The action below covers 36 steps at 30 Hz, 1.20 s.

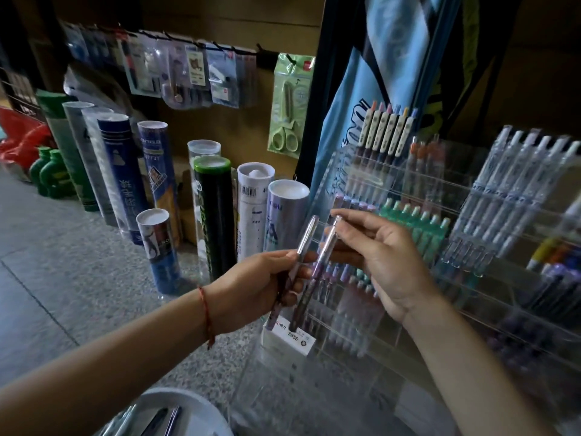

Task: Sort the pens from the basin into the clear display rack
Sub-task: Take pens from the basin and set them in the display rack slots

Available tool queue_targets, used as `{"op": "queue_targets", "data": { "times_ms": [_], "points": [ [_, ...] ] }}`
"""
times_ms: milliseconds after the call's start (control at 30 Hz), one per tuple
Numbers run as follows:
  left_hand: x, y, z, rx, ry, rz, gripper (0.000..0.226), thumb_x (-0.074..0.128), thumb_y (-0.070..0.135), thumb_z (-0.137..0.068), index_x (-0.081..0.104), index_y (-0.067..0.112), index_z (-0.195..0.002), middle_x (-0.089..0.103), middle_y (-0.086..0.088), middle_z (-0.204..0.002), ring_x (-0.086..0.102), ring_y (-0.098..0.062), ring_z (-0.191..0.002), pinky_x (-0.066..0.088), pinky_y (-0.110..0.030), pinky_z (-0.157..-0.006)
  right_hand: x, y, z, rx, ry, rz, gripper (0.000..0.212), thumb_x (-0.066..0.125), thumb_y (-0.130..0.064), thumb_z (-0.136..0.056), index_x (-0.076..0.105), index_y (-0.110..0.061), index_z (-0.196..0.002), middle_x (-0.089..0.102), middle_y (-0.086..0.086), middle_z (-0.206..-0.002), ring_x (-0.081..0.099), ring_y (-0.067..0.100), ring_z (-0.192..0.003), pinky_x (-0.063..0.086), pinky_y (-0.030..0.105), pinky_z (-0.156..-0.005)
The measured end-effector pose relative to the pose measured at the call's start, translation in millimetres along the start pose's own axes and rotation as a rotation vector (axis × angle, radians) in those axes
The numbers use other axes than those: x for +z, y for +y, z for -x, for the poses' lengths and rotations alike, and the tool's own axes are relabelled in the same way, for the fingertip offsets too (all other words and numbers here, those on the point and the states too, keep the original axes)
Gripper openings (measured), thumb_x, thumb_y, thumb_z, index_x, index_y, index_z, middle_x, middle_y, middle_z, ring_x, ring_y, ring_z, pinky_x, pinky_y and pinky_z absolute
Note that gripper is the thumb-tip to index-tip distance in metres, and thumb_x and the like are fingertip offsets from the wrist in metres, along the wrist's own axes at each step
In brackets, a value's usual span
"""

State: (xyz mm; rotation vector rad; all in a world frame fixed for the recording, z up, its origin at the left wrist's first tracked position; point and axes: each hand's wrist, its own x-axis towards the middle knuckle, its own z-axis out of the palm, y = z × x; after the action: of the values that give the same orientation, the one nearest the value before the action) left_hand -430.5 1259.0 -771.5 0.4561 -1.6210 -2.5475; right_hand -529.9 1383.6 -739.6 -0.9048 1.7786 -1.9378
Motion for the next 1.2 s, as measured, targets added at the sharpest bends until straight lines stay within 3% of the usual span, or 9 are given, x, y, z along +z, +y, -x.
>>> {"op": "queue_targets", "data": {
  "times_ms": [133, 233, 333, 433, 667, 900, 1033, 1200],
  "points": [
    [0, -1, 4, -0.019, -0.053, 0.047, 0.033, 0.03, 0.014, -0.098, 0.061, 0.005, -0.095, 0.066, -0.004, -0.073, 0.064, -0.01, -0.063, 0.053, -0.024, -0.058, 1, 2, -6, 0.089, -0.047, -0.091, 0.019, 0.059, -0.004, -0.085, 0.069, -0.013, -0.098, 0.072, 0.007, -0.088, 0.068, 0.02, -0.085, 0.056, 0.036, -0.08],
    [-3, -1, 7, -0.044, -0.088, 0.064, 0.031, 0.03, 0.016, -0.098, 0.059, 0.005, -0.099, 0.069, -0.004, -0.079, 0.069, -0.014, -0.077, 0.056, -0.032, -0.072, -1, 2, -6, 0.107, -0.083, -0.114, 0.019, 0.058, -0.002, -0.085, 0.068, -0.01, -0.099, 0.072, 0.005, -0.084, 0.069, 0.016, -0.079, 0.057, 0.03, -0.071],
    [-2, 1, 9, -0.084, -0.119, 0.104, 0.031, 0.031, 0.016, -0.097, 0.059, 0.005, -0.1, 0.07, -0.005, -0.082, 0.069, -0.016, -0.077, 0.057, -0.035, -0.069, -5, 0, -5, 0.116, -0.096, -0.115, 0.019, 0.057, 0.0, -0.086, 0.067, -0.007, -0.101, 0.071, 0.004, -0.082, 0.069, 0.013, -0.073, 0.055, 0.024, -0.063],
    [3, 2, 12, -0.126, -0.156, 0.129, 0.031, 0.031, 0.016, -0.097, 0.059, 0.005, -0.105, 0.07, -0.007, -0.088, 0.068, -0.018, -0.075, 0.058, -0.033, -0.065, -9, -3, -2, 0.106, -0.088, -0.062, 0.019, 0.057, -0.001, -0.087, 0.067, -0.005, -0.104, 0.071, 0.007, -0.085, 0.069, 0.014, -0.074, 0.057, 0.024, -0.065],
    [22, 1, 12, -0.112, -0.181, 0.069, 0.034, 0.037, 0.015, -0.093, 0.054, -0.001, -0.117, 0.07, -0.008, -0.091, 0.067, -0.017, -0.07, 0.055, -0.027, -0.055, -22, -9, 7, 0.075, -0.041, -0.001, 0.015, 0.058, 0.0, -0.086, 0.067, -0.008, -0.096, 0.071, -0.003, -0.068, 0.068, 0.006, -0.063, 0.053, 0.016, -0.058],
    [62, 12, 13, -0.008, -0.101, -0.147, 0.02, 0.044, 0.012, -0.094, 0.06, 0.004, -0.103, 0.071, -0.004, -0.081, 0.064, -0.012, -0.063, 0.051, -0.022, -0.055, -43, -29, 11, 0.028, 0.052, 0.038, 0.015, 0.062, -0.005, -0.086, 0.07, -0.015, -0.094, 0.071, -0.003, -0.075, 0.067, 0.006, -0.07, 0.055, 0.02, -0.067],
    [87, 23, 10, 0.009, -0.09, -0.142, 0.018, 0.044, 0.009, -0.094, 0.061, 0.004, -0.1, 0.071, -0.004, -0.078, 0.065, -0.013, -0.063, 0.055, -0.023, -0.057, -59, -48, 16, -0.006, 0.072, 0.068, 0.017, 0.063, -0.009, -0.086, 0.069, -0.017, -0.099, 0.072, -0.002, -0.082, 0.068, 0.003, -0.073, 0.05, 0.012, -0.064],
    [113, 26, 8, 0.014, -0.119, -0.153, 0.02, 0.045, 0.009, -0.093, 0.064, 0.004, -0.097, 0.071, -0.007, -0.08, 0.067, -0.016, -0.065, 0.058, -0.028, -0.061, -77, -76, 30, 0.019, 0.04, 0.122, 0.019, 0.063, -0.006, -0.085, 0.067, -0.021, -0.097, 0.071, 0.001, -0.086, 0.067, 0.004, -0.072, 0.053, 0.017, -0.067]
  ]
}}
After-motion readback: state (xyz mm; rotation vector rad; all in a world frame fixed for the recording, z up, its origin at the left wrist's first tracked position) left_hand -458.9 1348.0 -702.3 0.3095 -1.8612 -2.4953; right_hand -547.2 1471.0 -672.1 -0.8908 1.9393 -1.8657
